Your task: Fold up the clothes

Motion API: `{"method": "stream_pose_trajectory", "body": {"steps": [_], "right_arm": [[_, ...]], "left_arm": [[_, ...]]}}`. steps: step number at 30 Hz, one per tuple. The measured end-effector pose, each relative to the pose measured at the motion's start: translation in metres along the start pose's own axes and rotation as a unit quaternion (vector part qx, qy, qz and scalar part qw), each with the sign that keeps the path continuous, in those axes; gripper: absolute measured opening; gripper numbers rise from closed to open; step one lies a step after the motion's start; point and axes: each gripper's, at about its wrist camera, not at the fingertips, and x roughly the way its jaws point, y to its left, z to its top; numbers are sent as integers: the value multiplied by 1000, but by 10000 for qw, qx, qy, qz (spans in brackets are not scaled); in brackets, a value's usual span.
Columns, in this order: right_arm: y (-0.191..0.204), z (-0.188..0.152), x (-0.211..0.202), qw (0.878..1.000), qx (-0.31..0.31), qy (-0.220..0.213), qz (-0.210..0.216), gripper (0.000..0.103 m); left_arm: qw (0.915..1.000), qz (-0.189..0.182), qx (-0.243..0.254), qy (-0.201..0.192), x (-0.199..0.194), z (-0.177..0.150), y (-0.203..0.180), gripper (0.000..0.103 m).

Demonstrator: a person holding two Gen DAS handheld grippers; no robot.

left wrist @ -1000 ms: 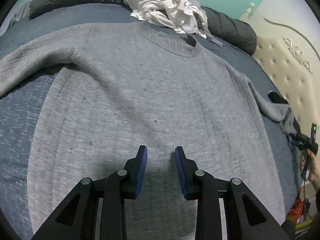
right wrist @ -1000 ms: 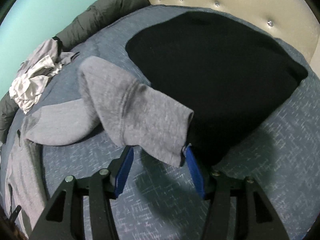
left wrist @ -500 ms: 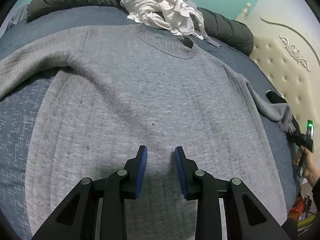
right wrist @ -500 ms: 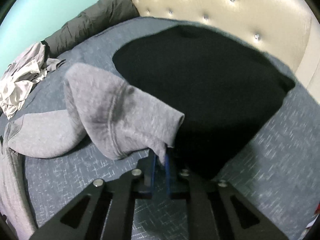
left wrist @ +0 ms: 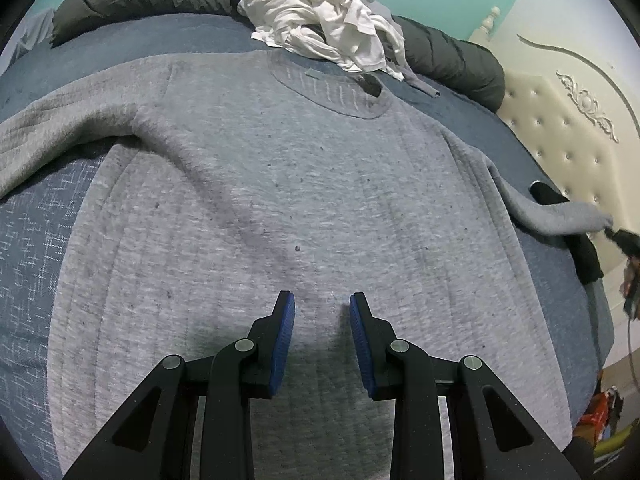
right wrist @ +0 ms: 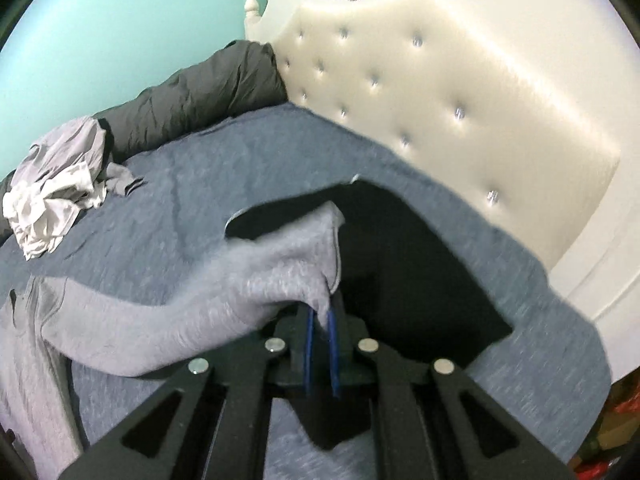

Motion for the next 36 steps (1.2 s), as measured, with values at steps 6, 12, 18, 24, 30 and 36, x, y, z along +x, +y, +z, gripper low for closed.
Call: {"method": "stream_pose_trajectory", "body": {"steps": [6,12,18,24,30,36], "right_arm": [[2,22,15,9998,118,148,-115,6],[-7,31,40,9989,205,382,-196,6],[-17,7,89,9893,290,1365,-427,6],[-32,-5,90,9890,502,1268,-579,29],[-36,11,55,9958,643,511,-405,35],[57,18,47,9949,-238,569,804,43]], "left_arm": [[10000,37,27,29,3,1,0,31],[10000,47,41,54,5,1,1,31],[9999,84,109,41,5,3,1,31],[9999,84,97,58,7,3,2,31],[9999,58,110,63,7,2,-1,31],[9998,94,140,45,8,4,-1,31]]}}
